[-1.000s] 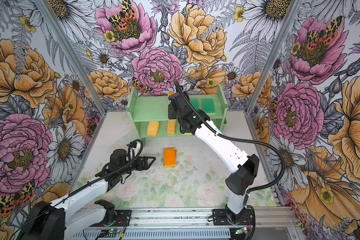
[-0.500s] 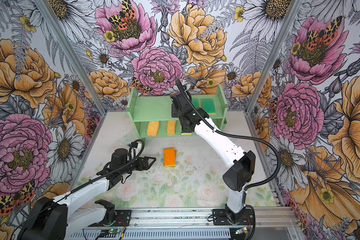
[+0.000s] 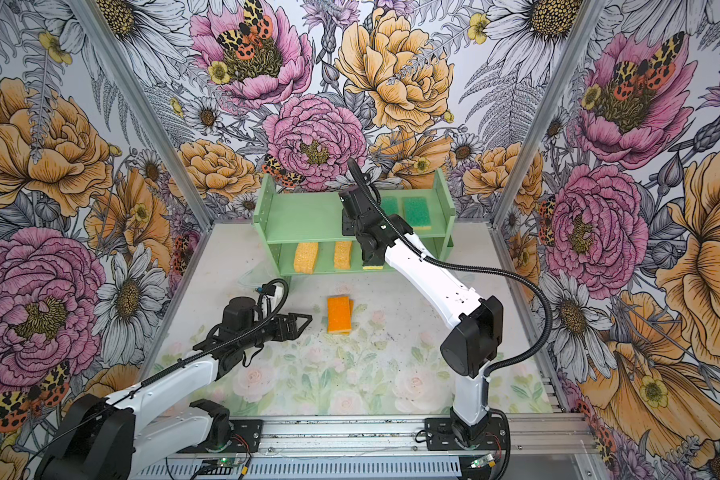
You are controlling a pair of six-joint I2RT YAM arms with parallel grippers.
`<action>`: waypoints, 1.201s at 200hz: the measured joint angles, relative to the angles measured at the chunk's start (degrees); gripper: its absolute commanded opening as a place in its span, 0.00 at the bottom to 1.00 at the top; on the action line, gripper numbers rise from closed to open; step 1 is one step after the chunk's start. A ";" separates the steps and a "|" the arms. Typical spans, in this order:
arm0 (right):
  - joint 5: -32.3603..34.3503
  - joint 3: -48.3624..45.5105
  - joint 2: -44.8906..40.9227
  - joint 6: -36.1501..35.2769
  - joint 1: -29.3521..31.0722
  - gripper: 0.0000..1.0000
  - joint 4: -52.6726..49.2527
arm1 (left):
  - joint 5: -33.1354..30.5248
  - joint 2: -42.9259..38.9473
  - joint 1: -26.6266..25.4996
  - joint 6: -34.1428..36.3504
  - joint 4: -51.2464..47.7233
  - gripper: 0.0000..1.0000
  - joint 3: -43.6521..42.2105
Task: Place and organize the cleaning sponges onto the shelf
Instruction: 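Lower the orange sponge beside the green sponges and open the right gripper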
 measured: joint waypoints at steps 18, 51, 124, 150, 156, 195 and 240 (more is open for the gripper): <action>-0.17 0.02 0.17 0.07 0.00 0.55 0.00 | 0.00 -0.02 -0.02 0.00 0.00 0.99 0.00; -0.26 0.02 0.33 0.61 -0.09 0.56 0.00 | 0.00 -0.02 -0.02 0.00 0.00 0.99 0.00; -1.22 0.02 0.44 1.57 -0.37 0.63 0.00 | -0.02 -0.02 -0.02 0.00 0.00 0.99 0.00; -1.27 0.02 0.44 1.55 -0.37 0.64 0.00 | 0.00 -0.02 -0.02 0.00 0.00 0.99 0.00; -1.27 0.02 0.44 1.55 -0.37 0.65 0.00 | -0.02 -0.02 0.00 -0.02 0.00 0.99 0.00; -1.25 0.02 0.44 2.14 -0.37 0.71 0.00 | -0.02 -0.02 0.00 -0.02 0.00 0.99 0.00; -1.25 0.02 0.46 2.60 -0.37 0.71 0.00 | -0.02 -0.02 0.00 0.00 0.00 0.99 0.00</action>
